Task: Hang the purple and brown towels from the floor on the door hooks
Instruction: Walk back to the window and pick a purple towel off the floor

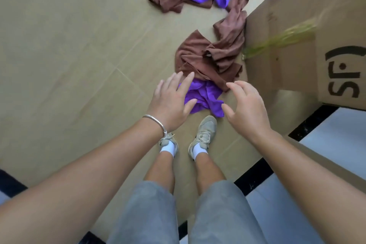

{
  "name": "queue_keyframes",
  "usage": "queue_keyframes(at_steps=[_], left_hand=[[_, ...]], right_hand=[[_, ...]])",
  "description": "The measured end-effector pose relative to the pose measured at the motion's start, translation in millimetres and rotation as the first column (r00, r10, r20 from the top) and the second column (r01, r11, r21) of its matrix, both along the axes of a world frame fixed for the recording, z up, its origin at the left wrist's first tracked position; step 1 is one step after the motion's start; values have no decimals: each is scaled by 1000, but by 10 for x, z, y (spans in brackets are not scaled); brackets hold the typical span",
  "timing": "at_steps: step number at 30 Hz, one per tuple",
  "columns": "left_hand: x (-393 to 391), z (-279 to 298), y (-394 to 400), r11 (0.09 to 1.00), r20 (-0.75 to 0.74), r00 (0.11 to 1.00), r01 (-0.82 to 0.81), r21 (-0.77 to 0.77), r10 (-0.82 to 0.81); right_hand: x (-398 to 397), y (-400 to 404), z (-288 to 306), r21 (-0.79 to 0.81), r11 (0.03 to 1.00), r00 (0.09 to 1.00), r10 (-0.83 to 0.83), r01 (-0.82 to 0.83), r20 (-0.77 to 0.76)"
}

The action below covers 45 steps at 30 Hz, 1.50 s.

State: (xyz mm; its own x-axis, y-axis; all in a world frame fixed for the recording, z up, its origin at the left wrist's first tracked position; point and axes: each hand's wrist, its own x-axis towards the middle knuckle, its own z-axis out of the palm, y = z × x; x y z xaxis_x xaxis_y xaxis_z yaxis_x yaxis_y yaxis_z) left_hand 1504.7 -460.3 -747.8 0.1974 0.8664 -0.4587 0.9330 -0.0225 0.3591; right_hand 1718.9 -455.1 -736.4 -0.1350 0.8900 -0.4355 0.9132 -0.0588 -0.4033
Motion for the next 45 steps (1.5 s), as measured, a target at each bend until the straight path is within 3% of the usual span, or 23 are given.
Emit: queue_keyframes(at_steps=[7,12,21,26,32,35,41,45], left_hand=[[120,-1361,-225,992,3,997,80,-95,-80],[256,-2376,-406,949,-8,968,245,-198,-252],[471,-3639,-481,916,85,928,372,-153,-363],[597,-3945,-481,920,157,923,371,-122,-351],[683,-4141,-466,881,-137,873,447,-156,-468],[562,-4175,-470,886,-192,869,422,-190,-456],[239,-3967,-454,924,-171,909,366,-113,-381],[-36,-3765,-385,979,-35,982,184,-93,-188]], right_hand=[[65,-178,-1241,-93,995,999,-14,19,53],[118,-319,-2116,-158,987,996,16,-1,93],[274,-534,-3337,-174,985,992,29,-7,124],[361,-597,-3720,-187,982,989,25,3,146],[464,-624,-3919,-258,961,974,-38,97,225],[478,-607,-3906,-267,950,971,-102,160,218],[329,-555,-3678,-169,961,975,-211,220,70],[186,-455,-3502,-116,949,955,-297,292,-24]])
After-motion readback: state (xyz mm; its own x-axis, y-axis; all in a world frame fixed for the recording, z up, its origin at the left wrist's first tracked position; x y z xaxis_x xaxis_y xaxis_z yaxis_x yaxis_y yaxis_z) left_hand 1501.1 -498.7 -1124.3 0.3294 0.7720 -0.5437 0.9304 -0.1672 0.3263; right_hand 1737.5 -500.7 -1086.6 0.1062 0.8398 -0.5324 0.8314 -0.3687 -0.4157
